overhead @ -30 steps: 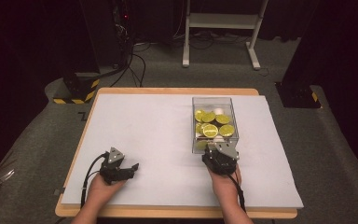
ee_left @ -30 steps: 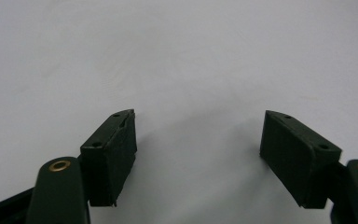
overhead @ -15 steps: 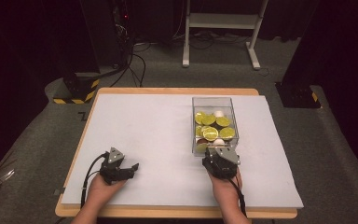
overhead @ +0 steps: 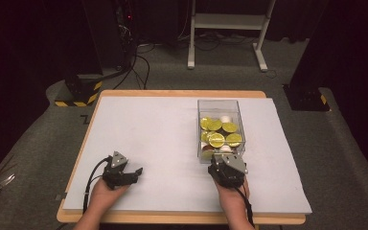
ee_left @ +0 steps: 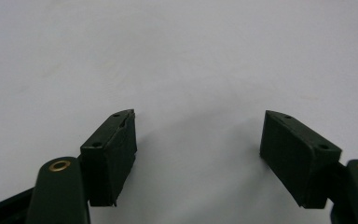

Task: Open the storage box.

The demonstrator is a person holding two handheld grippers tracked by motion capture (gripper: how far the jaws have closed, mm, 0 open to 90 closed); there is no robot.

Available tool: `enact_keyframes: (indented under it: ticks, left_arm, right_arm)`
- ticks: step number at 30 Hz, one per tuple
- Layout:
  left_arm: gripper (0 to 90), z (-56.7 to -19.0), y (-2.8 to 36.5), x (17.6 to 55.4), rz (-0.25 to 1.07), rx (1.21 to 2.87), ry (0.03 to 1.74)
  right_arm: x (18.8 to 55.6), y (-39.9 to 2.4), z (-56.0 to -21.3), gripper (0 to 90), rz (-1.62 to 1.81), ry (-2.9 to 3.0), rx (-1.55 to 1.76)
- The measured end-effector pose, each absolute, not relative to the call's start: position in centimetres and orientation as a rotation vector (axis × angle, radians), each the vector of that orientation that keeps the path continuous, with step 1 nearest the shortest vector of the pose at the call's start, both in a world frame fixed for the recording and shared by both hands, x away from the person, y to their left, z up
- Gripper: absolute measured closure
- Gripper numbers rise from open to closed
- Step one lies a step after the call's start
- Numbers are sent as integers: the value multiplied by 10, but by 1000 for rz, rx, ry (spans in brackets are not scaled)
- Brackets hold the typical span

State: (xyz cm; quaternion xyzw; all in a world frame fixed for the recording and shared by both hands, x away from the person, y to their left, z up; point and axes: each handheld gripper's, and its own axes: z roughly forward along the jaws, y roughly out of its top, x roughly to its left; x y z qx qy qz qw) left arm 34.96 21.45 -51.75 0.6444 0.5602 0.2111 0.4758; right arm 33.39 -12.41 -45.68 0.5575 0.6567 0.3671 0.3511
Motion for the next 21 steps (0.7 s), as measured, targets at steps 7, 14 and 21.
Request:
enact_keyframes:
  ticks: [7, 14, 21]
  left_arm:
    - [272, -517, 215, 350, 516, 1578, 1368]
    - [272, -517, 215, 350, 517, 1585, 1366]
    - [272, -517, 215, 350, 517, 1583, 1366]
  right_arm:
    - [328, -124, -457, 320, 955, 1701, 1440]
    - [322, -125, -458, 320, 960, 1696, 1437]
    - [317, -125, -458, 320, 963, 1696, 1432]
